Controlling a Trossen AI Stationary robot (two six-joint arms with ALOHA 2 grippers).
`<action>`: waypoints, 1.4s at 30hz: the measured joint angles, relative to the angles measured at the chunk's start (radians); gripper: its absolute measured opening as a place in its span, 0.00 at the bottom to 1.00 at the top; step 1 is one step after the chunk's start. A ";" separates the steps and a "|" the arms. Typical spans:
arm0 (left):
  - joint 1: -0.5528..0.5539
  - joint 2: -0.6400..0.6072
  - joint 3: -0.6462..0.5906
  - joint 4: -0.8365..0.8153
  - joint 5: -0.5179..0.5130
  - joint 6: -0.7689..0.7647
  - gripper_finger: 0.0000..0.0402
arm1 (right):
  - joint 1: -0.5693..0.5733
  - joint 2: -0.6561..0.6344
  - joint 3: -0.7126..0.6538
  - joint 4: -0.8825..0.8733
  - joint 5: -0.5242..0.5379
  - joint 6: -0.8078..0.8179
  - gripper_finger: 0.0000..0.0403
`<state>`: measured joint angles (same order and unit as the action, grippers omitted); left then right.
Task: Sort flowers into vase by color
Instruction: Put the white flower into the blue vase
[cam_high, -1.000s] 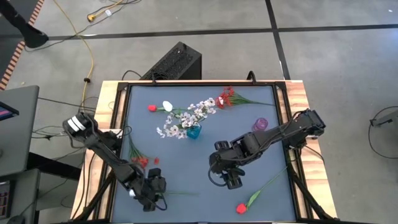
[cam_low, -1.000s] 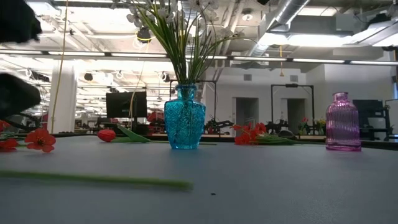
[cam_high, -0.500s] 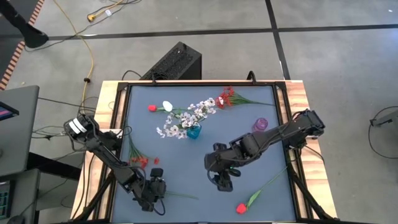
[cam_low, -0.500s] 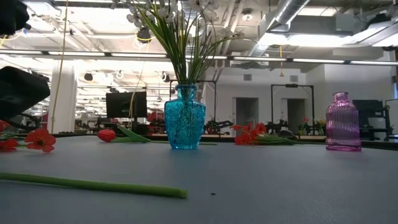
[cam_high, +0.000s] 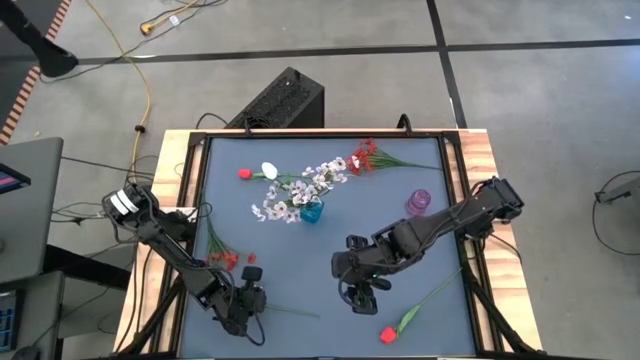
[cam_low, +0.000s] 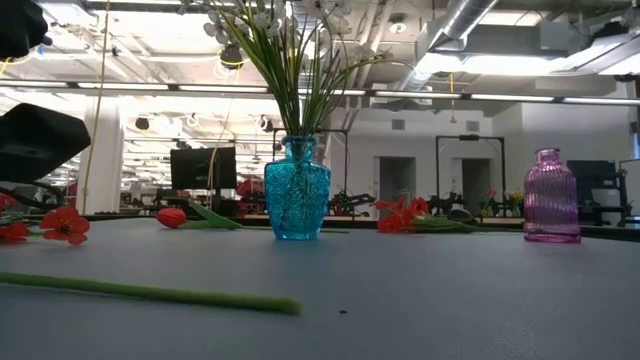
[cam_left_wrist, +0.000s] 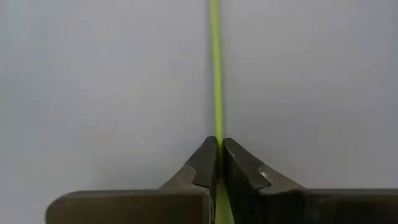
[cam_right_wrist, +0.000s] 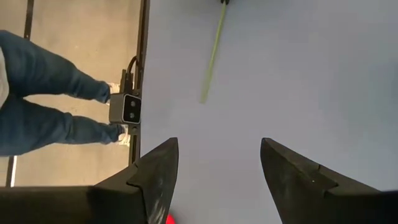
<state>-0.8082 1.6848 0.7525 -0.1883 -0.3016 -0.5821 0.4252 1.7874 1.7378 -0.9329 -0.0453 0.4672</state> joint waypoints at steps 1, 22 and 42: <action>0.000 0.000 0.000 0.000 0.001 0.007 0.02 | 0.000 0.000 0.000 0.000 0.003 0.008 0.62; 0.288 -0.404 0.076 -0.179 0.307 0.228 0.00 | 0.006 -0.003 0.087 0.068 -0.010 0.029 0.48; 0.470 -0.455 0.076 0.079 0.625 -0.350 0.00 | 0.022 0.066 0.142 0.109 0.151 -0.177 0.41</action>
<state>-0.3383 1.2301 0.8288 -0.1098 0.3231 -0.9317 0.4474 1.8535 1.8793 -0.8243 0.1059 0.2902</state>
